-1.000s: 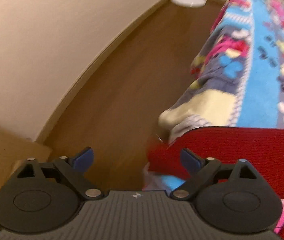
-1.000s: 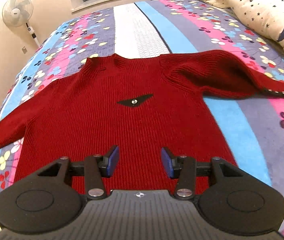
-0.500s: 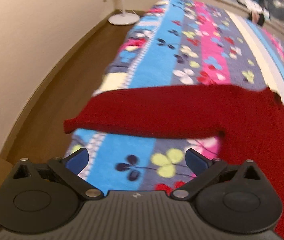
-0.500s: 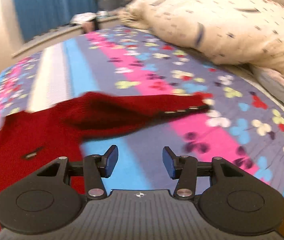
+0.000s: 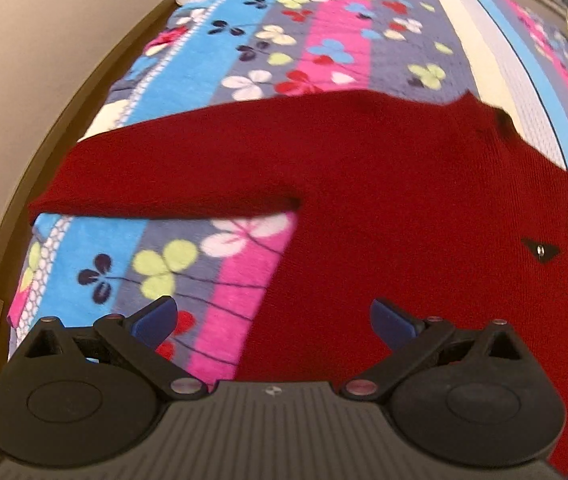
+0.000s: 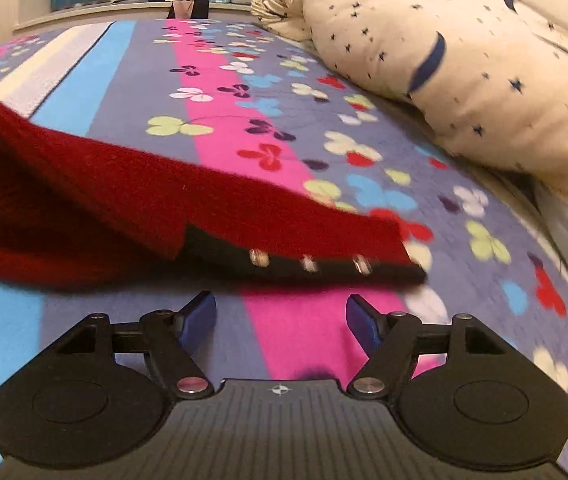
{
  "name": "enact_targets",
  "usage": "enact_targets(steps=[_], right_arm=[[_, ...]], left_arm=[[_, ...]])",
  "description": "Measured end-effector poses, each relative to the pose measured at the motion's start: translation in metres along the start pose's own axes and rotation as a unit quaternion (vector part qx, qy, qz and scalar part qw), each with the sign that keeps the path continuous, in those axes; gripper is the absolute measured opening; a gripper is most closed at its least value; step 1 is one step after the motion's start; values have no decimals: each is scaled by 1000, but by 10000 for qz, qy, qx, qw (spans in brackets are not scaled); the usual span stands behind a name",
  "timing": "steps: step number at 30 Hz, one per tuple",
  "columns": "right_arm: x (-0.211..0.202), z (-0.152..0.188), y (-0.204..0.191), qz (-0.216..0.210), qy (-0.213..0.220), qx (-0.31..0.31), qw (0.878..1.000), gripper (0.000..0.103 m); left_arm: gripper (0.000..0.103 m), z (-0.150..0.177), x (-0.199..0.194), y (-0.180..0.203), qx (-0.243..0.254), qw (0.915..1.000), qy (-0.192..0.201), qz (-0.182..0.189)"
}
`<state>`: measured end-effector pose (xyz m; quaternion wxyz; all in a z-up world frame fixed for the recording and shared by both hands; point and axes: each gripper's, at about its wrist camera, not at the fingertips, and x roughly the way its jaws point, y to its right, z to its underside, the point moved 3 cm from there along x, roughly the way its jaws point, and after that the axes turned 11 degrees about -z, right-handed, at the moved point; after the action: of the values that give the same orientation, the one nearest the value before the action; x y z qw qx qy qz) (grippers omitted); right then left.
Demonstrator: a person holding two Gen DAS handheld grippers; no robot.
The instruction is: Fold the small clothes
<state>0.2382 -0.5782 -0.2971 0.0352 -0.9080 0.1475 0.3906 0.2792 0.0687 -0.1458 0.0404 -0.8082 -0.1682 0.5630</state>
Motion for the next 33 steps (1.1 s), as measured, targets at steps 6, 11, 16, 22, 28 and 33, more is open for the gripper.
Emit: enact_targets(steps=[6, 11, 16, 22, 28, 33], right_arm=[[-2, -21, 6, -413, 90, -545, 9976, 8], [-99, -53, 47, -1179, 426, 212, 9919, 8], [-148, -88, 65, -1522, 260, 409, 9872, 8], [-63, -113, 116, 318, -618, 1611, 9845, 47], [-72, -61, 124, -25, -476, 2400, 9696, 55], [-146, -14, 55, -1251, -244, 2274, 9654, 66]], left_arm=[[103, -6, -10, 35, 444, 9987, 235, 80], [103, -2, -6, 52, 613, 9977, 208, 221], [103, 4, -5, 65, 865, 9955, 255, 292], [103, 3, -5, 55, 854, 9959, 212, 229], [103, 2, -2, 36, 607, 9975, 144, 342], [103, 21, -12, 24, 373, 9977, 105, 557]])
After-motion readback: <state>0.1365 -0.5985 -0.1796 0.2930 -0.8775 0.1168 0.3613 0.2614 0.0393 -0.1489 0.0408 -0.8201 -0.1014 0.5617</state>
